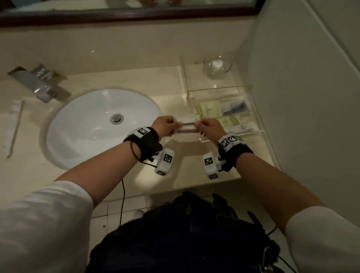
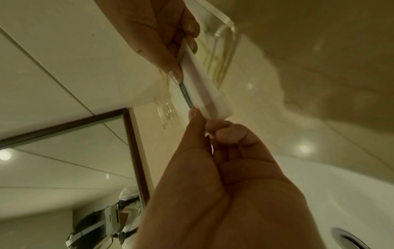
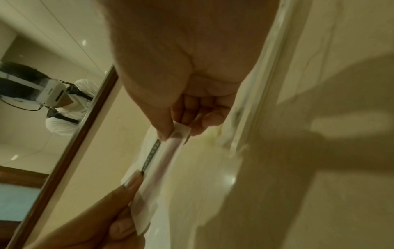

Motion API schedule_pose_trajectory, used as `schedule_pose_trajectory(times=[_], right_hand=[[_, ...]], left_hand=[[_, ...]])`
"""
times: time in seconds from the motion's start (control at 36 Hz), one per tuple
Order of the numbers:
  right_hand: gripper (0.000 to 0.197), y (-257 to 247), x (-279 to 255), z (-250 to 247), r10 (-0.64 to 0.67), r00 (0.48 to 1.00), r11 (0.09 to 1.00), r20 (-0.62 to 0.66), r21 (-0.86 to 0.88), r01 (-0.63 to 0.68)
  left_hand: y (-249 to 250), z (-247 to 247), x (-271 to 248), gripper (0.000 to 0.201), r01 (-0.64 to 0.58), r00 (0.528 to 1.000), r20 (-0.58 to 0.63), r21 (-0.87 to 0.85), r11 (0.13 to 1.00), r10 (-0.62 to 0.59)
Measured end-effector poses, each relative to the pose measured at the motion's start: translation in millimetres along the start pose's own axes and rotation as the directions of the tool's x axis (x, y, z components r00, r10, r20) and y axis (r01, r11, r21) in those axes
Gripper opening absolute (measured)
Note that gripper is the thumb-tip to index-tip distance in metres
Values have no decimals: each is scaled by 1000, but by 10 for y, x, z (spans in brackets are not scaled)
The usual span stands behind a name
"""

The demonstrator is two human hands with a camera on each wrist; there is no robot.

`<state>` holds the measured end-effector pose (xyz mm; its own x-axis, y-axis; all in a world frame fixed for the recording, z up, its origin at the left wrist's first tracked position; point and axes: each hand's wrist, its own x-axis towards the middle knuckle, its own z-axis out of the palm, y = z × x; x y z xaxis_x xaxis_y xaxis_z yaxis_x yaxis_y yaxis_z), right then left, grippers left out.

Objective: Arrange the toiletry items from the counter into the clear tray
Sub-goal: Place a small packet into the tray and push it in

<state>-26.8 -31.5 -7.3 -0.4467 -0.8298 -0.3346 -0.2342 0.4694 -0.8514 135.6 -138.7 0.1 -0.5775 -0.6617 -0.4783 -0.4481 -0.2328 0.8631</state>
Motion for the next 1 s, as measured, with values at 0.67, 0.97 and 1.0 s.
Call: schedule_pose_trajectory(times=[0.67, 0.97, 1.0], right_hand=[[13, 517, 467, -1250, 17, 921, 1000, -389, 19, -11], [9, 473, 753, -1400, -45, 904, 944, -425, -314, -101], [11, 471, 769, -1413, -38, 904, 935, -425, -334, -118]], left_hand=[[725, 1372, 849, 24, 25, 990, -140, -37, 999, -30], [845, 1577, 1081, 8, -74, 976, -183, 236, 969, 119], [845, 1588, 1092, 8, -77, 977, -173, 257, 963, 124]])
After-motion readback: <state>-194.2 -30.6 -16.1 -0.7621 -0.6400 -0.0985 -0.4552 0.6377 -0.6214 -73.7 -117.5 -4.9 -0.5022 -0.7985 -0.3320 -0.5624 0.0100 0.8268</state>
